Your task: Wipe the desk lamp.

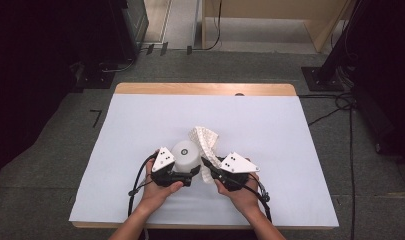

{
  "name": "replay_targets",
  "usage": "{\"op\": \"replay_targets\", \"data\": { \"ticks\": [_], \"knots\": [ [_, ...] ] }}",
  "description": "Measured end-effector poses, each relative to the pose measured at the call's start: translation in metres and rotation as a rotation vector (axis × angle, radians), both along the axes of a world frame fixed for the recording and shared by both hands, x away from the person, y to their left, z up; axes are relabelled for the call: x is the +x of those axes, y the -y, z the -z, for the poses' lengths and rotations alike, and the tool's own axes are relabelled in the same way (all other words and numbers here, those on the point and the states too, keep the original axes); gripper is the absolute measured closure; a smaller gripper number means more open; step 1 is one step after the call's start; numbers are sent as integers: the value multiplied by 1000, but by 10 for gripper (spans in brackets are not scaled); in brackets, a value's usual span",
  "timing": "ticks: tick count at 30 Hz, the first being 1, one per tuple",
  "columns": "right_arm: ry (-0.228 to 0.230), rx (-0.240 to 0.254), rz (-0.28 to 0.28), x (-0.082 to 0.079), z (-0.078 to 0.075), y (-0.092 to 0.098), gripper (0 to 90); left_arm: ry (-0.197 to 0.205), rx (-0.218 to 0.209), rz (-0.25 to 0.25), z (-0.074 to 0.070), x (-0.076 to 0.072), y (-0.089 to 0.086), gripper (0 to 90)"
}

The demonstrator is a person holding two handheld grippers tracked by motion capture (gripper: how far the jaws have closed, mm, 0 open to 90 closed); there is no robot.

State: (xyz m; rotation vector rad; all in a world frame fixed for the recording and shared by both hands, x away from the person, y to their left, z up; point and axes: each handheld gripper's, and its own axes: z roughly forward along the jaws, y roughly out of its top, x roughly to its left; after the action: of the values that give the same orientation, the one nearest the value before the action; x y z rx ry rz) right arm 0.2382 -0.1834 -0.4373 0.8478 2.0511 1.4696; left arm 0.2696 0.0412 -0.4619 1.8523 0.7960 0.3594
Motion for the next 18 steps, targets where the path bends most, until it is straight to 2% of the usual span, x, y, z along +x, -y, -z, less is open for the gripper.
{"op": "replay_targets", "data": {
  "ticks": [1,4,6,7,8,11,17,18],
  "knots": [
    [4,-7,-3,0,1,0,783,2,-3,-2,0,0,0,84],
    [-36,-16,-9,4,8,-1,783,9,-36,-8,-7,1,-7,84],
    [-71,-40,-15,7,16,-5,783,23,-47,-15,-10,2,-12,84],
    [-71,-40,-15,7,16,-5,783,23,-47,-15,-10,2,-12,84],
    [-103,-52,-19,10,23,-7,783,27,-69,-24,-13,2,-16,84],
    [-124,-59,-21,11,26,-9,783,29,-74,-19,-13,3,-18,84],
    [-100,-28,-15,9,16,-5,783,27,-31,-1,-8,2,-11,84],
    [-74,-10,-9,6,8,-3,783,29,-8,7,-6,1,-6,84]
  ]
}}
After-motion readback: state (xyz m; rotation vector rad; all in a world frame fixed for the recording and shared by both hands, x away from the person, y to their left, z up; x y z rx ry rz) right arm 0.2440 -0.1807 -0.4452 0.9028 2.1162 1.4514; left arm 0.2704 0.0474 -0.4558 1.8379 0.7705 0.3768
